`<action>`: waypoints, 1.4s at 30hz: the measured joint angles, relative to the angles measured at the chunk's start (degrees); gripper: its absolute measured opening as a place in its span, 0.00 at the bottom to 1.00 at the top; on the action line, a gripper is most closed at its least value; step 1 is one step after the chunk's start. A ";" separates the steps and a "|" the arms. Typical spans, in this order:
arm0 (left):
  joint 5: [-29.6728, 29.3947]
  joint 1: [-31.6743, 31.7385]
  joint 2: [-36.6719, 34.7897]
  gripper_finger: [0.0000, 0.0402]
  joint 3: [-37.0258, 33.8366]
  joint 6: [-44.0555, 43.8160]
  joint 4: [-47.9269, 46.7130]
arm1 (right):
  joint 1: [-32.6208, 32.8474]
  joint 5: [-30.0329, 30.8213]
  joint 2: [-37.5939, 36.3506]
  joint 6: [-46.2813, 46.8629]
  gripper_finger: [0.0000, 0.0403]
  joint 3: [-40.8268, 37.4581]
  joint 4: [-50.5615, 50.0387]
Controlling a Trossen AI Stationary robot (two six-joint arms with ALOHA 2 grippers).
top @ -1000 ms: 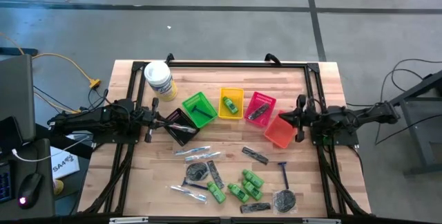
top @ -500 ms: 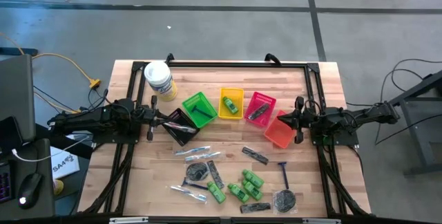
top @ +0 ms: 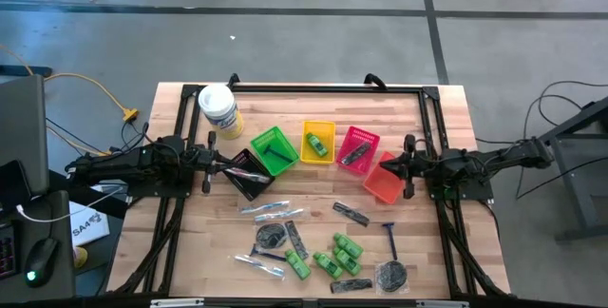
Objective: Pick & Place Travel size toiletries
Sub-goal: Put the right black hair brush into the orange bin
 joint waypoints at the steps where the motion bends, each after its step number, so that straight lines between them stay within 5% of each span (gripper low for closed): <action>1: 0.00 0.00 0.00 0.00 0.00 -0.02 0.00 | 0.00 0.00 0.41 0.00 0.01 0.00 0.00; 15: 0.00 0.00 0.00 0.00 0.00 0.96 0.01 | -0.02 -4.94 1.69 -0.30 0.01 -0.09 -0.07; 23: 0.00 0.00 0.01 0.00 0.00 1.07 0.03 | 0.00 -16.14 1.69 -0.51 0.01 -0.11 3.35; 42: 0.00 -0.01 0.02 0.00 0.00 1.05 0.04 | -0.02 -16.11 1.69 -0.52 0.01 -0.13 3.16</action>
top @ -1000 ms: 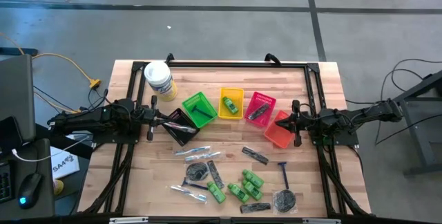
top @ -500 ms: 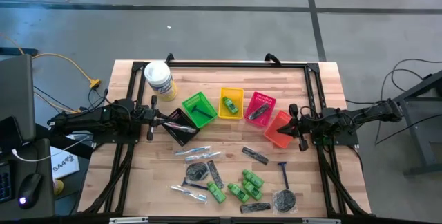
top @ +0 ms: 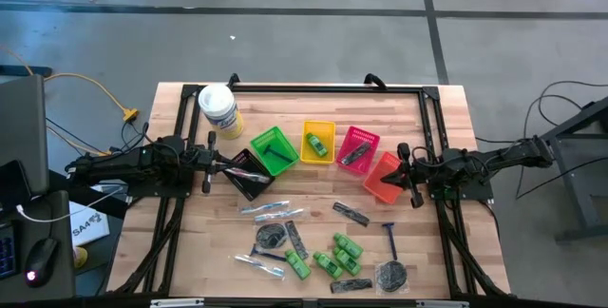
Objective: Pick & Place Travel size toiletries
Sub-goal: Put the right black hair brush into the orange bin
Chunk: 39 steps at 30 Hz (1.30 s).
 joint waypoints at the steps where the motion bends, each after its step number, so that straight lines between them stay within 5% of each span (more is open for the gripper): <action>1: 0.00 0.01 -0.02 0.00 0.00 0.00 0.00 | 0.02 0.00 0.00 0.00 0.01 0.00 -0.08; 39: 0.00 0.01 -0.01 0.00 0.00 -0.01 0.00 | 0.00 0.03 0.04 -1.73 0.01 0.65 4.57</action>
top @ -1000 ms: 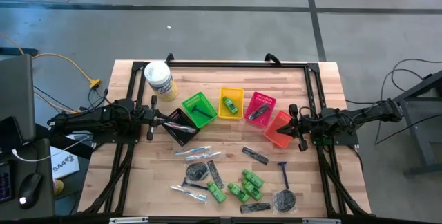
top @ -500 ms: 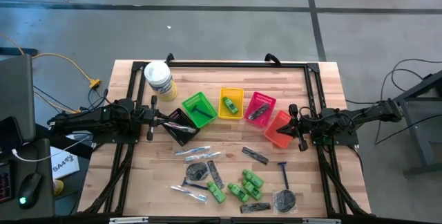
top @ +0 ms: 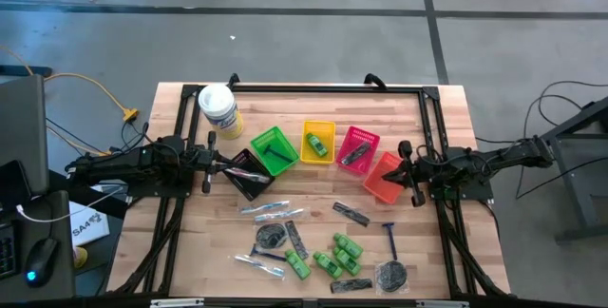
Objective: Pick & Place Travel size toiletries
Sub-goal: Put the right black hair brush into the orange bin
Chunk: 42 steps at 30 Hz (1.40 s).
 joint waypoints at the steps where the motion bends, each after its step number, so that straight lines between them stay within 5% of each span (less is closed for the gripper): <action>1: 0.00 0.00 0.01 0.00 0.00 0.01 0.00 | 0.02 0.00 0.37 -0.10 0.01 0.73 -0.94; 12: 0.00 -0.01 0.00 0.00 0.00 0.01 0.02 | 1.49 1.38 13.84 0.51 0.01 17.56 -13.58; 24: 0.02 -0.01 0.00 0.00 0.00 0.00 0.18 | 12.55 11.11 37.11 15.68 0.01 40.84 -38.79; 36: 0.02 -0.02 0.01 0.00 0.02 -0.01 0.17 | 21.89 0.71 53.21 30.77 0.02 49.88 -47.83; 42: 0.02 -0.01 0.01 0.00 0.00 -0.01 0.17 | 25.97 -2.26 61.93 37.64 0.19 49.84 -47.64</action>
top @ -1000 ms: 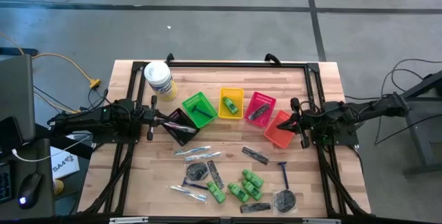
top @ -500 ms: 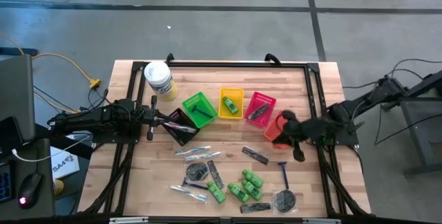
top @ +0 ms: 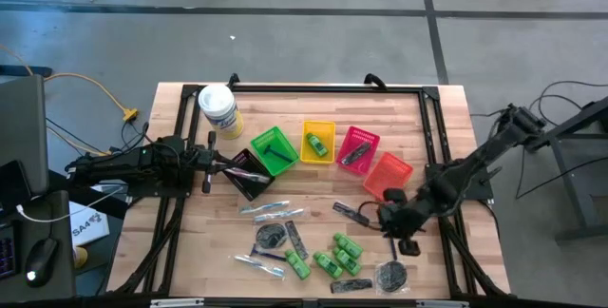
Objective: Pick & Place Travel size toiletries
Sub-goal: Put the right black hair brush into the orange bin
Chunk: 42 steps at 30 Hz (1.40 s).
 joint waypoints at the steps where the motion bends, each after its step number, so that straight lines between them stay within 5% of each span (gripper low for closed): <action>1: 0.00 0.00 -0.02 0.00 0.02 0.00 -0.02 | 0.57 0.06 1.68 0.64 0.23 0.00 0.39; 7: 0.00 0.00 -0.02 0.00 0.01 0.00 -0.02 | 3.55 -2.56 11.40 1.99 0.48 -0.02 6.21; 12: 0.00 -0.01 -0.02 0.00 0.00 -0.02 -0.04 | 5.01 -2.73 17.82 1.91 0.57 -0.04 9.54; 23: 0.00 -0.01 -0.02 0.00 0.02 -0.04 -0.15 | 5.92 -3.90 25.80 1.84 0.53 -0.04 12.94; 42: 0.00 -0.01 0.00 0.00 0.02 -0.33 -0.20 | 8.48 -5.21 26.75 3.41 0.43 -0.04 17.64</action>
